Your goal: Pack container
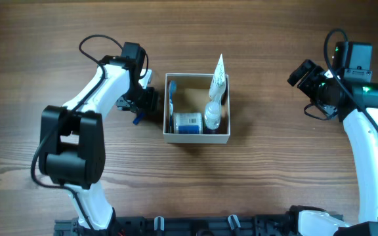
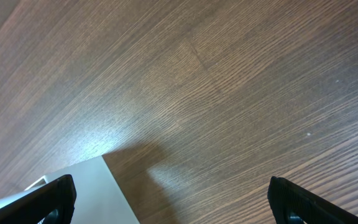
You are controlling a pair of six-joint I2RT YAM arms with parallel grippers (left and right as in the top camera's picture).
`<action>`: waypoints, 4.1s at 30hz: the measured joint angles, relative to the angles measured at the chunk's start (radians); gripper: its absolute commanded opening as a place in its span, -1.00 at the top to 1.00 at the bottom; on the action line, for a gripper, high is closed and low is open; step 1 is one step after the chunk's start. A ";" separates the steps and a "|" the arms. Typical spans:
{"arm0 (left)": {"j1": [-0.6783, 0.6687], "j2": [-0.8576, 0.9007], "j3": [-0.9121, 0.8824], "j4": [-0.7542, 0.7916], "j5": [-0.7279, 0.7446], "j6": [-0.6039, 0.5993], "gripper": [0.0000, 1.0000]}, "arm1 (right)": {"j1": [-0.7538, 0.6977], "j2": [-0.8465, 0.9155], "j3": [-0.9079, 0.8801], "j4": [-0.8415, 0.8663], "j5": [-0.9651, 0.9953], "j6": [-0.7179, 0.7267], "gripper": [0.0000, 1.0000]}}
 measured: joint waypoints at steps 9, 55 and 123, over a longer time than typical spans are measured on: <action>0.000 0.052 0.003 0.014 -0.027 0.011 0.82 | 0.000 0.000 0.000 0.000 0.000 0.000 -0.99; -0.341 -0.265 -0.003 0.101 -0.128 -0.351 0.66 | 0.000 0.000 0.000 0.000 0.000 0.000 -1.00; 0.196 -0.855 0.047 -0.128 -0.293 -0.375 -0.99 | 0.001 -0.312 -0.001 0.009 0.057 -0.140 -1.00</action>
